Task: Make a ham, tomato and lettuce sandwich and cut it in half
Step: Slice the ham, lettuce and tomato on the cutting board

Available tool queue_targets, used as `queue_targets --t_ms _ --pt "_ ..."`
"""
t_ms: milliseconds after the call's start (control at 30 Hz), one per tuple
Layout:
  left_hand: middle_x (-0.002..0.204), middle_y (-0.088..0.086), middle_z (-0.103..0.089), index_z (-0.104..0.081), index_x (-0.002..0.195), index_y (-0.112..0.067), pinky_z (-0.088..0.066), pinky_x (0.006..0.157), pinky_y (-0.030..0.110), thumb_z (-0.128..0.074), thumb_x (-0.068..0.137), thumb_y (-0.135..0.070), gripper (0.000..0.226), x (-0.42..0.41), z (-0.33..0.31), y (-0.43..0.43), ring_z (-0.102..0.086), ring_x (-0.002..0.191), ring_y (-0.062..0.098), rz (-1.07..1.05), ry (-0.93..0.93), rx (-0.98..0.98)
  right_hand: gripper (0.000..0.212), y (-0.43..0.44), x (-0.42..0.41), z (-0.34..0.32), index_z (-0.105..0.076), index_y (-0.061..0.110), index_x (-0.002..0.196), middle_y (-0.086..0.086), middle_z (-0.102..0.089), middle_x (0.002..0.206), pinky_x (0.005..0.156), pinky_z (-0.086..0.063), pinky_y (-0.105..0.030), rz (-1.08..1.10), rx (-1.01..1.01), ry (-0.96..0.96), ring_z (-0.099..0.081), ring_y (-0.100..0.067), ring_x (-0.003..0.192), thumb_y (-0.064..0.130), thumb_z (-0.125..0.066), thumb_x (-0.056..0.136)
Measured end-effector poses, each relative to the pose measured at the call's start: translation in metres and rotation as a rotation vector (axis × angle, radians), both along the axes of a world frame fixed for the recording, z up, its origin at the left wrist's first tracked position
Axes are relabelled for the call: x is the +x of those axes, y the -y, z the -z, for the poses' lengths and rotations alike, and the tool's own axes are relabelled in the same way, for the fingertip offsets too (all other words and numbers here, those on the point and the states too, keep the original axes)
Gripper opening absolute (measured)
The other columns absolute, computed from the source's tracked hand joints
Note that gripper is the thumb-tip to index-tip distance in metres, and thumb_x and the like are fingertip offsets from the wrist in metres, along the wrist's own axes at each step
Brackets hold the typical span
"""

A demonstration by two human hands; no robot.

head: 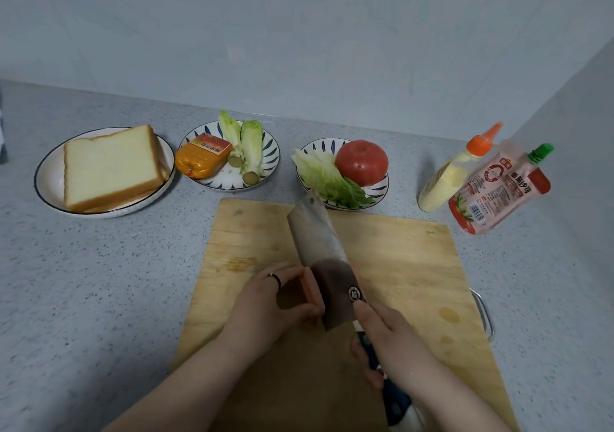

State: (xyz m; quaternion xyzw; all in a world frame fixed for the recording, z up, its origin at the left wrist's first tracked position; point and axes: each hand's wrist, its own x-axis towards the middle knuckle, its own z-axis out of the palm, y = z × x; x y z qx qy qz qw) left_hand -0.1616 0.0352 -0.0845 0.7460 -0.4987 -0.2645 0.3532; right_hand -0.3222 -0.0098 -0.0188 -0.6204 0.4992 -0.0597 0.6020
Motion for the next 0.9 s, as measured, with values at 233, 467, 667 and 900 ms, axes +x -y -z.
queue_targets --t_ms 233,467,667,900 --pt "0.135 -0.013 -0.044 -0.049 0.127 -0.03 -0.02 0.091 0.007 -0.072 0.069 -0.038 0.063 -0.001 -0.002 0.002 -0.039 0.123 0.005 0.0 0.038 0.022 0.028 -0.003 -0.003 -0.004 -0.033 0.043 0.073 0.012 -0.046 0.049 0.044 -0.026 -0.01 0.005 -0.245 0.024 -0.042 0.003 0.031 0.03 -0.032 0.097" --pt "0.127 -0.007 -0.054 -0.053 0.124 -0.024 -0.029 0.094 0.016 -0.058 0.085 -0.03 0.039 -0.004 -0.002 0.0 -0.046 0.119 0.01 -0.053 0.049 -0.037 0.026 -0.008 -0.001 -0.019 -0.031 0.042 0.076 0.001 -0.044 0.039 0.032 -0.028 -0.015 0.01 -0.177 0.021 -0.036 -0.007 0.024 0.027 -0.031 0.097" --pt "0.069 -0.017 -0.046 -0.042 0.071 -0.036 -0.029 0.052 0.011 -0.05 0.086 -0.042 0.019 -0.005 -0.006 0.002 -0.044 0.064 0.0 -0.177 0.062 0.001 0.021 -0.01 -0.002 -0.021 -0.033 0.037 0.08 0.0 -0.04 0.038 0.032 -0.027 -0.013 -0.009 -0.162 -0.004 -0.033 -0.009 0.024 0.026 -0.031 0.097" --pt "0.057 -0.008 -0.043 -0.037 0.058 -0.026 -0.033 0.052 0.024 -0.03 0.095 -0.041 0.042 -0.002 -0.015 0.014 -0.043 0.055 0.007 0.027 0.207 0.247 0.031 -0.014 0.002 -0.018 -0.044 0.032 0.068 0.013 -0.052 0.04 0.038 -0.027 -0.012 -0.027 -0.203 -0.085 -0.048 0.0 0.032 0.033 -0.033 0.096"
